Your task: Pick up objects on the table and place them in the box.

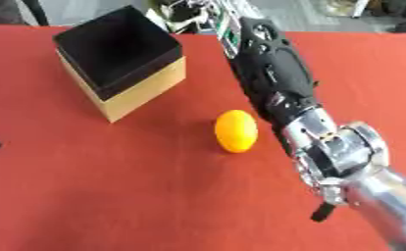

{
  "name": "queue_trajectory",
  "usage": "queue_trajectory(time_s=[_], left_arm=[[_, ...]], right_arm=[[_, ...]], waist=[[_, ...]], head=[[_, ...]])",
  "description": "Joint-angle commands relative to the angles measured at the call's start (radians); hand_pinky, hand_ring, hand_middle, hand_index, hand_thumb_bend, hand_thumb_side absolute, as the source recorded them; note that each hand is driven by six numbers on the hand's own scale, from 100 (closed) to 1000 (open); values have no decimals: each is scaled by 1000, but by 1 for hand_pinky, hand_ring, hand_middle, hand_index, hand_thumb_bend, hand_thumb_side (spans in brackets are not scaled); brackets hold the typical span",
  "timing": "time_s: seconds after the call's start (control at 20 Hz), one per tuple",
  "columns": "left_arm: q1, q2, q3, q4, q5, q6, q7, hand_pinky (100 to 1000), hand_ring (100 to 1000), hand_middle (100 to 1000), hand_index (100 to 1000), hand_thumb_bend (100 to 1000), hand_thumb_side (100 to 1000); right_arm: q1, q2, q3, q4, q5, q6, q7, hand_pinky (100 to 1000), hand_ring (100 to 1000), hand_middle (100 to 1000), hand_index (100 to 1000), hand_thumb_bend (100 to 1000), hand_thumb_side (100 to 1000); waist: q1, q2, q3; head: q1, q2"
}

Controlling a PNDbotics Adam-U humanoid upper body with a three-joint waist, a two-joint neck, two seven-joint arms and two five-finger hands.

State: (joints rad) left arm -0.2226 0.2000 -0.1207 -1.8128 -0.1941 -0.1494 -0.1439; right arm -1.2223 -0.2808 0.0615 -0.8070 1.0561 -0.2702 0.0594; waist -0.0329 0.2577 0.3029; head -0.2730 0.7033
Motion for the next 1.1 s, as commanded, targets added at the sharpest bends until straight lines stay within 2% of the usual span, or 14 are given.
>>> queue_trajectory(time_s=[0.05, 0.2, 0.3, 0.4, 0.45, 0.5, 0.55, 0.6, 0.65, 0.7, 0.75, 0.8, 0.95, 1.1], left_arm=[[-19, 5, -4, -17, 4, -2, -8, 657, 615, 595, 764, 100, 662], [-25, 3, -7, -17, 6, -2, -11, 657, 615, 595, 764, 100, 662], [-29, 1, -8, -18, 8, -3, -13, 657, 615, 595, 764, 100, 661], [-32, 0, -9, -18, 9, -3, -14, 657, 614, 595, 764, 100, 661], [-33, -1, -10, -19, 9, -2, -15, 657, 614, 595, 764, 100, 662], [-34, -1, -10, -19, 10, -2, -15, 657, 614, 595, 764, 100, 662], [-34, -2, -11, -18, 10, -2, -16, 657, 614, 595, 764, 100, 662], [-35, -2, -11, -18, 10, -2, -16, 657, 614, 595, 764, 100, 662], [-35, -2, -11, -18, 10, -2, -16, 657, 614, 595, 764, 100, 662], [-36, -2, -11, -18, 10, -2, -16, 657, 614, 595, 764, 100, 662], [-36, -2, -11, -18, 10, -2, -16, 657, 614, 595, 764, 100, 662], [-35, -2, -11, -18, 10, -1, -16, 657, 614, 595, 764, 100, 663], [-33, -1, -9, -17, 10, -1, -15, 657, 613, 594, 764, 100, 662], [-23, 1, -3, -13, 8, 1, -10, 657, 613, 594, 764, 100, 665]], right_arm=[[-28, 10, -9, 1, 22, -14, 9, 693, 689, 416, 442, 100, 100], [-24, 25, -15, 25, 46, -12, 6, 699, 700, 458, 489, 100, 100], [-20, 34, -19, 43, 65, -9, 3, 714, 727, 549, 594, 100, 100], [-17, 40, -23, 58, 86, -3, -2, 736, 766, 676, 749, 142, 100], [-16, 43, -25, 64, 97, -1, -6, 739, 770, 690, 765, 149, 100], [-14, 46, -27, 71, 103, 0, -7, 768, 816, 802, 888, 202, 100], [-13, 48, -26, 76, 114, 0, -4, 788, 839, 856, 935, 251, 102], [-12, 49, -26, 79, 123, 0, -1, 810, 865, 915, 970, 293, 268], [-12, 49, -26, 80, 130, 1, 1, 818, 873, 935, 977, 321, 346], [-12, 49, -27, 79, 135, 4, 1, 818, 874, 945, 981, 339, 384], [-12, 49, -27, 78, 137, 5, 1, 818, 874, 945, 981, 339, 384], [-12, 48, -28, 75, 135, 5, -2, 818, 876, 951, 983, 349, 433], [-17, 42, -24, 60, 111, -4, -10, 810, 871, 938, 973, 306, 395], [-23, 24, 2, 19, 62, -45, 0, 804, 867, 921, 967, 271, 361]], waist=[[3, -13, 11], [0, -10, 27], [-1, -8, 35], [-2, -7, 41], [-3, -6, 43], [-3, -5, 44], [-4, -5, 45], [-4, -5, 45], [-4, -5, 45], [-4, -5, 44], [-5, -5, 44], [-5, -6, 43], [-4, -10, 32], [-1, -19, 5]], head=[[-15, -3], [-23, -4], [-27, -6], [-30, -7], [-31, -7], [-31, -8], [-30, -8], [-31, -9], [-31, -9], [-30, -9], [-29, -9], [-29, -9], [-24, -9], [-12, -3]])
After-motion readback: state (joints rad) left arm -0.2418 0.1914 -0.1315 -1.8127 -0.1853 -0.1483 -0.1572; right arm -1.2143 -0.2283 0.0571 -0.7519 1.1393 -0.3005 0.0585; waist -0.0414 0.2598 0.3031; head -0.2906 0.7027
